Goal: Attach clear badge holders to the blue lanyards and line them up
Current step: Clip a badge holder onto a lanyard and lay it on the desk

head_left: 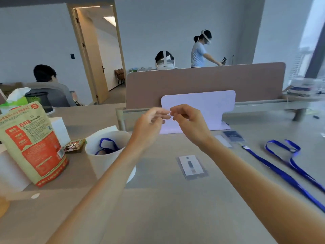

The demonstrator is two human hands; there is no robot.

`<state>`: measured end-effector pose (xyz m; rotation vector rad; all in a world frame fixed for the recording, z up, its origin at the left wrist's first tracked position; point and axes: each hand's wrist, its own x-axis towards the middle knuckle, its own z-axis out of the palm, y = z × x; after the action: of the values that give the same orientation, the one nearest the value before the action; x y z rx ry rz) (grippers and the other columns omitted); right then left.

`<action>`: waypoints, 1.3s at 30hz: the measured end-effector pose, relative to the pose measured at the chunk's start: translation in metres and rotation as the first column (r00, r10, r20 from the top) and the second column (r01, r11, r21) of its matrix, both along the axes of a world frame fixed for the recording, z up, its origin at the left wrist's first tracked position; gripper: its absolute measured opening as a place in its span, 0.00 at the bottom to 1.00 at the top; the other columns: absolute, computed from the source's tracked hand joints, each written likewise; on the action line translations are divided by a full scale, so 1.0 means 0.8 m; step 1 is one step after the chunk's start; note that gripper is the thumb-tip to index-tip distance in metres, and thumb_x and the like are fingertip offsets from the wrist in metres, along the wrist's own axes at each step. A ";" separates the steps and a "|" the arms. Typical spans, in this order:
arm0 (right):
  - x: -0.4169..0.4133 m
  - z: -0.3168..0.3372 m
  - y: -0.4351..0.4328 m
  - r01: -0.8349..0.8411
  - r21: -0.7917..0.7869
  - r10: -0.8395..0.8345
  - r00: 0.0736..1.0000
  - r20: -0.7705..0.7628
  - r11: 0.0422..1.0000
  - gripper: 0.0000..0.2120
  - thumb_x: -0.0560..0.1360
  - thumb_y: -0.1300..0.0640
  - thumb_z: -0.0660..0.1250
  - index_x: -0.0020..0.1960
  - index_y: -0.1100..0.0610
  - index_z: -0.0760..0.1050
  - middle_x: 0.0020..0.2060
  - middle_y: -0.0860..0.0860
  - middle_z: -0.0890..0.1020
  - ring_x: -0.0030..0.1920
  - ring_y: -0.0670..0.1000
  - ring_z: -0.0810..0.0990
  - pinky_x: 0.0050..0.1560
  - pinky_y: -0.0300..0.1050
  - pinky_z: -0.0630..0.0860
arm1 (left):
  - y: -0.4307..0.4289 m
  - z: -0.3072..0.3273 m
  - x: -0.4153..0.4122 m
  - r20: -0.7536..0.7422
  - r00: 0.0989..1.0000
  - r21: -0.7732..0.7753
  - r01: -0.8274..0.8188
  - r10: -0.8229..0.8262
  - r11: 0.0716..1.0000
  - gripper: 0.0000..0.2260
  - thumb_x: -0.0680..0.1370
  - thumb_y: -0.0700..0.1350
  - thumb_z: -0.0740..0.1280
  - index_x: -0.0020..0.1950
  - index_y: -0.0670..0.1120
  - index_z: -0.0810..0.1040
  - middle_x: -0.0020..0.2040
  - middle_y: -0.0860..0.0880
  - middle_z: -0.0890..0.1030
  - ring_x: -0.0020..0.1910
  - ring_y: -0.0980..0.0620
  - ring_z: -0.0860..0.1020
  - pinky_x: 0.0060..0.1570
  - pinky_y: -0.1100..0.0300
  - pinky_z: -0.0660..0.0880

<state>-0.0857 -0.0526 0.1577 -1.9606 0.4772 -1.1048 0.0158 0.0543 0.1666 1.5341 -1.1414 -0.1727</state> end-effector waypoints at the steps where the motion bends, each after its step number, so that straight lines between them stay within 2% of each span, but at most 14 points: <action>1: -0.019 -0.005 -0.008 0.037 0.003 -0.037 0.999 0.003 0.999 0.09 0.79 0.60 0.61 0.54 0.54 0.79 0.50 0.47 0.83 0.51 0.49 0.81 0.55 0.43 0.75 | -0.015 -0.005 -0.014 -0.011 1.000 -0.002 0.024 -0.024 1.000 0.19 0.76 0.33 0.54 0.50 0.54 0.78 0.47 0.58 0.82 0.47 0.60 0.79 0.47 0.62 0.74; 6: -0.124 -0.041 -0.052 0.215 0.123 -0.213 0.977 -0.029 0.969 0.10 0.79 0.59 0.59 0.58 0.54 0.77 0.51 0.50 0.83 0.52 0.50 0.81 0.54 0.45 0.76 | -0.098 -0.044 -0.097 -0.062 0.985 0.025 0.160 -0.158 0.987 0.15 0.77 0.35 0.55 0.53 0.50 0.78 0.49 0.54 0.83 0.50 0.54 0.80 0.52 0.58 0.75; 12: -0.241 -0.088 -0.107 0.407 0.175 -0.393 0.913 -0.108 0.897 0.12 0.80 0.62 0.58 0.58 0.56 0.77 0.49 0.47 0.83 0.50 0.45 0.81 0.49 0.36 0.76 | -0.190 -0.092 -0.199 -0.073 0.932 0.114 0.363 -0.356 0.925 0.15 0.76 0.34 0.57 0.50 0.53 0.77 0.48 0.55 0.82 0.52 0.54 0.79 0.53 0.59 0.75; 15: -0.292 -0.102 -0.130 0.493 0.208 -0.480 0.870 -0.114 0.845 0.12 0.78 0.62 0.59 0.57 0.56 0.78 0.48 0.48 0.83 0.49 0.47 0.81 0.50 0.40 0.77 | -0.229 -0.111 -0.243 -0.065 0.906 0.170 0.423 -0.418 0.890 0.14 0.77 0.35 0.58 0.54 0.49 0.78 0.49 0.55 0.82 0.52 0.56 0.79 0.54 0.61 0.73; 18: -0.338 -0.117 -0.153 0.616 0.158 -0.578 0.783 -0.228 0.772 0.11 0.78 0.59 0.60 0.56 0.54 0.79 0.46 0.49 0.82 0.43 0.47 0.79 0.42 0.38 0.72 | -0.267 -0.132 -0.275 0.039 0.872 0.267 0.461 -0.487 0.846 0.17 0.76 0.34 0.58 0.53 0.50 0.80 0.47 0.54 0.82 0.41 0.60 0.77 0.44 0.69 0.71; 20: -0.366 -0.134 -0.170 0.688 0.036 -0.620 0.674 -0.401 0.725 0.10 0.77 0.55 0.63 0.55 0.53 0.79 0.48 0.49 0.80 0.45 0.49 0.78 0.42 0.40 0.71 | -0.291 -0.147 -0.290 0.137 0.819 0.408 0.466 -0.557 0.785 0.20 0.75 0.34 0.56 0.56 0.51 0.81 0.45 0.52 0.81 0.34 0.60 0.74 0.36 0.71 0.68; 22: -0.389 -0.155 -0.185 0.710 -0.091 -0.619 0.535 -0.575 0.699 0.13 0.75 0.50 0.65 0.57 0.52 0.78 0.54 0.50 0.77 0.55 0.51 0.76 0.50 0.43 0.73 | -0.312 -0.161 -0.302 0.249 0.758 0.491 0.437 -0.603 0.753 0.23 0.75 0.33 0.55 0.61 0.53 0.79 0.53 0.49 0.79 0.47 0.53 0.77 0.46 0.65 0.72; 23: -0.397 -0.165 -0.189 0.709 -0.125 -0.607 0.483 -0.631 0.694 0.15 0.74 0.47 0.66 0.58 0.51 0.78 0.56 0.50 0.76 0.59 0.51 0.74 0.54 0.45 0.73 | -0.321 -0.167 -0.307 0.314 0.729 0.512 0.410 -0.609 0.755 0.25 0.75 0.33 0.55 0.63 0.53 0.78 0.59 0.48 0.77 0.57 0.49 0.74 0.55 0.61 0.71; 25: -0.408 -0.179 -0.195 0.706 -0.149 -0.589 0.433 -0.682 0.692 0.17 0.72 0.43 0.67 0.58 0.49 0.78 0.57 0.50 0.75 0.62 0.52 0.70 0.58 0.48 0.72 | -0.332 -0.177 -0.316 0.405 0.674 0.556 0.355 -0.618 0.752 0.27 0.75 0.32 0.54 0.68 0.56 0.73 0.65 0.49 0.73 0.65 0.48 0.67 0.64 0.57 0.67; 29: -0.412 -0.184 -0.206 0.648 -0.211 -0.573 0.417 -0.705 0.731 0.11 0.75 0.45 0.65 0.53 0.49 0.78 0.54 0.51 0.76 0.60 0.54 0.70 0.57 0.50 0.69 | -0.338 -0.190 -0.325 0.512 0.609 0.599 0.253 -0.606 0.760 0.28 0.76 0.33 0.54 0.70 0.59 0.70 0.70 0.52 0.67 0.68 0.49 0.63 0.64 0.56 0.65; 32: -0.416 -0.178 -0.214 0.584 -0.289 -0.568 0.376 -0.732 0.759 0.07 0.78 0.52 0.61 0.51 0.53 0.76 0.52 0.53 0.78 0.58 0.57 0.73 0.56 0.51 0.72 | -0.344 -0.194 -0.326 0.544 0.623 0.574 0.213 -0.563 0.791 0.24 0.77 0.35 0.55 0.67 0.57 0.73 0.70 0.52 0.67 0.69 0.49 0.62 0.64 0.54 0.64; 34: -0.421 -0.174 -0.215 0.603 -0.299 -0.593 0.374 -0.713 0.740 0.06 0.79 0.54 0.59 0.50 0.55 0.73 0.48 0.54 0.79 0.52 0.58 0.76 0.49 0.51 0.74 | -0.348 -0.197 -0.326 0.548 0.655 0.551 0.187 -0.521 0.813 0.20 0.78 0.37 0.56 0.64 0.54 0.75 0.69 0.52 0.68 0.68 0.49 0.63 0.63 0.53 0.66; 37: -0.431 -0.163 -0.210 0.702 -0.180 -0.651 0.492 -0.578 0.689 0.05 0.81 0.54 0.56 0.50 0.54 0.68 0.43 0.54 0.81 0.42 0.59 0.78 0.42 0.53 0.75 | -0.354 -0.200 -0.327 0.550 0.703 0.517 0.137 -0.450 0.845 0.14 0.80 0.41 0.59 0.64 0.51 0.75 0.67 0.51 0.69 0.65 0.47 0.64 0.61 0.53 0.67; 39: -0.437 -0.148 -0.204 0.736 -0.039 -0.687 0.609 -0.396 0.676 0.04 0.82 0.56 0.56 0.51 0.55 0.68 0.40 0.53 0.80 0.38 0.57 0.78 0.39 0.51 0.75 | -0.358 -0.200 -0.327 0.574 0.701 0.504 0.105 -0.423 0.857 0.14 0.80 0.44 0.60 0.64 0.50 0.74 0.67 0.51 0.70 0.64 0.47 0.64 0.61 0.53 0.65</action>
<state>-0.4352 -0.2158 0.0396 -1.8951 1.6332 -1.0948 -0.2460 -0.2323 0.0065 1.8848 -2.0346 -0.0708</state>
